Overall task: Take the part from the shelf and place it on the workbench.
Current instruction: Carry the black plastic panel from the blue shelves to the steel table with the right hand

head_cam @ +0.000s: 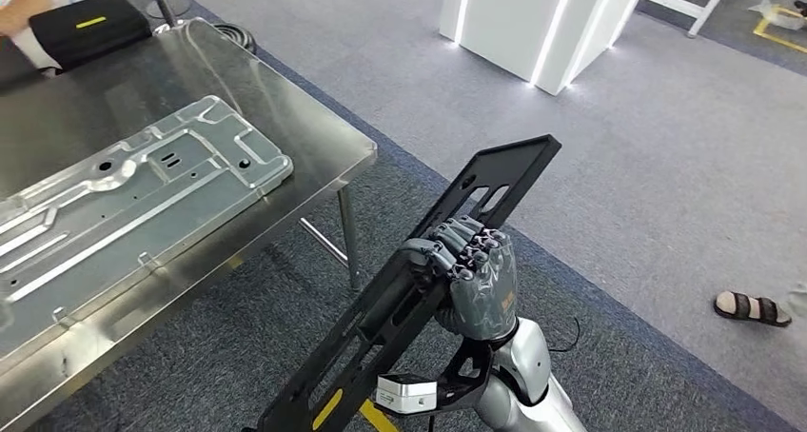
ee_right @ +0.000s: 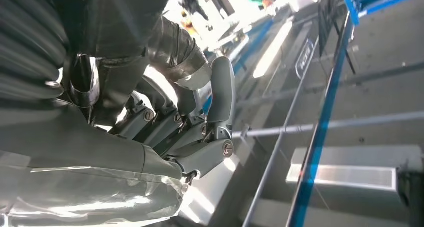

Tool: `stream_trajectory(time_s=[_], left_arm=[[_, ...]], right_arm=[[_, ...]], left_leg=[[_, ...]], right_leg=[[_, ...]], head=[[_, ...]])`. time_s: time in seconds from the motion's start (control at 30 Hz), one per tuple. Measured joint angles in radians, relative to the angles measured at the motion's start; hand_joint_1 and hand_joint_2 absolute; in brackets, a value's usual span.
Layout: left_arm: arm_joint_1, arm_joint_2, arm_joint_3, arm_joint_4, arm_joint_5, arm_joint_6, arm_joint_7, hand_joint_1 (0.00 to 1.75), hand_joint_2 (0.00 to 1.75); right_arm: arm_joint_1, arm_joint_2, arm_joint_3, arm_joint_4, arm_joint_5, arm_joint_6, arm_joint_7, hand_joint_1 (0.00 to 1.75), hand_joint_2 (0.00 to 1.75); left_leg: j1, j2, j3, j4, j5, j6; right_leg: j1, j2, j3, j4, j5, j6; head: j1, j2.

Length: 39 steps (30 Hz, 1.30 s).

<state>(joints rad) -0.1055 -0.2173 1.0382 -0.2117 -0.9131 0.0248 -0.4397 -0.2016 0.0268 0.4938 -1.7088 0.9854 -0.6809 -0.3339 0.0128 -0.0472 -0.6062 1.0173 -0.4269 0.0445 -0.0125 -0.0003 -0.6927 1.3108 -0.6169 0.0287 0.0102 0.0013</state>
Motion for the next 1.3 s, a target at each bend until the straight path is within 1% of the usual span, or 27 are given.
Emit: stream_trajectory(time_s=[0.03,0.07,0.13,0.2,0.27,0.3,0.33,0.4,0.47,0.5,0.53,0.6,0.67,0.7,0.77,0.8,0.83,0.9,0.97,1.0,1.03,1.07,1.1,1.17,1.2,1.23,1.3], left_arm=[[0.003,0.000,0.001,0.000,0.001,0.001,-0.001,0.00,1.75],[0.005,-0.001,0.002,0.000,0.001,0.002,-0.002,0.00,1.75],[0.006,-0.004,0.005,0.000,0.001,0.005,-0.003,0.00,1.75],[0.007,-0.008,0.008,0.000,0.002,0.007,-0.005,0.00,1.75],[0.010,-0.009,0.012,0.000,0.003,0.008,-0.006,0.00,1.75],[0.011,-0.009,0.014,0.000,0.003,0.008,-0.006,0.00,1.75],[0.011,-0.009,0.015,0.000,0.003,0.008,-0.006,0.00,1.75],[0.009,-0.010,0.016,0.000,0.003,0.008,-0.006,0.00,1.75],[0.007,-0.010,0.016,0.000,0.002,0.008,-0.006,0.00,1.75],[0.007,-0.010,0.016,0.000,0.002,0.008,-0.006,0.00,1.75],[0.007,-0.010,0.016,0.000,0.002,0.008,-0.006,0.00,1.75],[0.008,-0.010,0.016,0.000,0.002,0.008,-0.006,0.00,1.75],[0.007,-0.011,0.017,0.000,0.004,0.008,-0.007,0.00,1.75],[0.006,-0.011,0.017,0.000,0.004,0.008,-0.008,0.00,1.75],[0.007,-0.012,0.017,0.000,0.005,0.008,-0.008,0.00,1.75],[0.007,-0.012,0.018,0.000,0.004,0.009,-0.008,0.00,1.75],[0.007,-0.012,0.018,0.000,0.003,0.010,-0.008,0.00,1.75],[0.004,-0.014,0.018,0.000,-0.001,0.013,-0.006,0.00,1.75],[0.002,-0.014,0.018,0.000,-0.006,0.014,-0.003,0.00,1.75],[0.002,-0.015,0.018,0.000,-0.008,0.015,-0.002,0.00,1.75],[0.003,-0.015,0.018,0.000,-0.009,0.015,-0.001,0.00,1.75],[0.003,-0.015,0.018,0.000,-0.010,0.014,0.000,0.00,1.75],[0.003,-0.015,0.018,0.000,-0.010,0.013,0.000,0.00,1.75],[0.001,-0.017,0.018,0.000,-0.014,0.010,-0.001,0.00,1.75],[0.000,-0.018,0.018,0.000,-0.015,0.009,-0.001,0.00,1.75],[-0.001,-0.019,0.018,0.000,-0.016,0.009,-0.002,0.00,1.75],[0.000,-0.017,0.018,0.000,-0.017,0.009,-0.003,0.00,1.75]], right_arm=[[0.007,-0.003,-0.005,-0.002,0.002,0.000,0.001,1.75,1.75],[0.012,-0.006,-0.009,-0.006,0.004,0.000,0.002,1.75,1.75],[0.016,-0.010,-0.015,-0.010,0.006,0.000,0.006,1.75,1.75],[0.019,-0.012,-0.018,-0.011,0.007,0.000,0.009,1.75,1.75],[0.021,-0.013,-0.018,-0.011,0.010,0.000,0.011,1.75,1.75],[0.021,-0.013,-0.018,-0.011,0.012,0.000,0.012,1.75,1.75],[0.021,-0.013,-0.017,-0.011,0.014,0.000,0.012,1.75,1.75],[0.023,-0.013,-0.017,-0.010,0.015,0.000,0.014,1.75,1.75],[0.026,-0.013,-0.017,-0.009,0.016,0.000,0.014,1.75,1.75],[0.028,-0.013,-0.017,-0.008,0.017,0.000,0.014,1.75,1.75],[0.029,-0.013,-0.017,-0.008,0.018,0.000,0.014,1.75,1.75],[0.029,-0.013,-0.017,-0.007,0.018,0.000,0.014,1.75,1.75],[0.029,-0.014,-0.017,-0.008,0.019,0.000,0.016,1.75,1.75],[0.030,-0.014,-0.017,-0.008,0.020,0.000,0.017,1.75,1.75],[0.031,-0.014,-0.016,-0.008,0.025,0.000,0.019,1.75,1.75],[0.032,-0.014,-0.016,-0.008,0.028,0.000,0.020,1.75,1.75],[0.032,-0.014,-0.016,-0.009,0.031,0.000,0.022,1.75,1.75],[0.037,-0.016,-0.015,-0.010,0.037,0.000,0.027,1.75,1.75],[0.047,-0.018,-0.015,-0.010,0.045,0.000,0.031,1.75,1.75],[0.052,-0.019,-0.015,-0.010,0.048,0.000,0.032,1.75,1.75],[0.054,-0.019,-0.015,-0.010,0.049,0.000,0.032,1.75,1.75],[0.056,-0.020,-0.015,-0.010,0.050,0.000,0.032,1.75,1.75],[0.056,-0.020,-0.015,-0.010,0.051,0.000,0.032,1.75,1.75],[0.056,-0.021,-0.015,-0.010,0.052,0.000,0.033,1.75,1.75],[0.056,-0.021,-0.015,-0.010,0.053,0.000,0.033,1.75,1.75],[0.057,-0.022,-0.015,-0.010,0.054,0.000,0.033,1.75,1.75],[0.056,-0.022,-0.015,-0.010,0.055,0.000,0.034,1.75,1.75]], left_leg=[[-0.001,-0.016,0.001,0.000,0.000,0.000],[-0.002,-0.032,0.002,0.001,0.000,0.000],[-0.003,-0.058,0.002,0.002,0.000,-0.004],[-0.001,-0.078,-0.003,0.001,0.002,-0.015],[0.001,-0.091,-0.006,-0.002,0.003,-0.028],[-0.001,-0.074,-0.009,0.006,-0.004,-0.033],[-0.003,-0.047,-0.020,0.029,-0.021,-0.037],[-0.004,0.017,-0.071,0.136,-0.083,-0.044],[0.000,0.037,-0.131,0.259,-0.134,-0.052],[0.003,0.040,-0.139,0.279,-0.134,-0.056],[0.005,0.046,-0.125,0.256,-0.114,-0.060],[0.008,0.077,-0.049,0.119,-0.052,-0.061],[0.003,0.106,0.007,0.018,-0.022,-0.050],[0.000,0.109,0.012,0.005,-0.022,-0.042],[-0.001,0.087,0.011,0.006,-0.019,-0.027],[0.001,0.076,0.012,0.002,-0.017,-0.021],[0.004,0.066,0.013,-0.001,-0.014,-0.015],[0.006,0.044,0.013,-0.004,-0.010,-0.005],[0.004,0.018,0.011,-0.004,-0.008,-0.001],[0.003,0.003,0.011,-0.003,-0.008,0.000],[0.002,-0.012,0.011,-0.002,-0.008,0.000],[0.001,-0.028,0.011,-0.001,-0.008,0.000],[0.000,-0.043,0.012,0.000,-0.008,-0.001],[0.000,-0.070,0.009,0.002,-0.007,-0.006],[0.002,-0.082,0.006,0.002,-0.005,-0.011],[0.004,-0.093,0.002,0.002,-0.003,-0.018],[0.006,-0.107,-0.004,-0.001,-0.002,-0.032]], right_leg=[[0.000,0.003,0.007,-0.029,0.031,-0.004],[0.000,0.012,0.033,-0.095,0.074,-0.010],[0.001,0.057,0.089,-0.233,0.138,-0.021],[0.005,0.078,0.111,-0.287,0.152,-0.026],[0.004,0.056,0.116,-0.296,0.156,-0.030],[0.002,0.045,0.122,-0.304,0.158,-0.035],[0.000,0.032,0.127,-0.312,0.161,-0.040],[0.001,0.000,0.134,-0.320,0.161,-0.049],[0.003,-0.032,0.133,-0.318,0.158,-0.050],[0.003,-0.048,0.134,-0.317,0.155,-0.049],[0.002,-0.063,0.135,-0.315,0.152,-0.046],[0.001,-0.088,0.140,-0.308,0.144,-0.038],[0.004,-0.107,0.142,-0.299,0.135,-0.026],[0.006,-0.115,0.144,-0.298,0.132,-0.020],[0.007,-0.128,0.149,-0.299,0.129,-0.008],[0.004,-0.117,0.151,-0.294,0.122,-0.002],[0.001,-0.093,0.145,-0.277,0.107,0.003],[-0.003,-0.030,0.101,-0.176,0.046,0.009],[-0.003,-0.006,0.033,-0.043,-0.008,0.009],[-0.002,-0.004,0.013,-0.011,-0.008,0.008],[-0.002,-0.002,0.011,-0.017,0.011,0.005],[-0.001,0.004,0.029,-0.065,0.049,0.000],[-0.001,0.023,0.059,-0.137,0.091,-0.007],[-0.001,0.072,0.110,-0.258,0.141,-0.021],[0.000,0.087,0.120,-0.285,0.147,-0.025],[0.001,0.087,0.123,-0.291,0.144,-0.028],[-0.001,0.062,0.128,-0.302,0.149,-0.032]], head=[[0.000,0.000],[0.000,0.000],[0.000,0.000],[0.000,0.000],[0.000,0.000],[0.000,0.000],[-0.001,0.000],[-0.001,0.000],[-0.001,0.000],[-0.001,0.000],[-0.001,0.000],[-0.001,0.000],[-0.001,0.000],[-0.001,0.000],[-0.001,0.000],[-0.001,0.000],[-0.001,0.000],[0.000,0.000],[0.000,0.000],[0.000,0.000],[0.000,0.000],[0.000,0.000],[0.000,0.000],[0.000,0.000],[0.000,0.000],[0.000,0.000],[0.000,0.000]])
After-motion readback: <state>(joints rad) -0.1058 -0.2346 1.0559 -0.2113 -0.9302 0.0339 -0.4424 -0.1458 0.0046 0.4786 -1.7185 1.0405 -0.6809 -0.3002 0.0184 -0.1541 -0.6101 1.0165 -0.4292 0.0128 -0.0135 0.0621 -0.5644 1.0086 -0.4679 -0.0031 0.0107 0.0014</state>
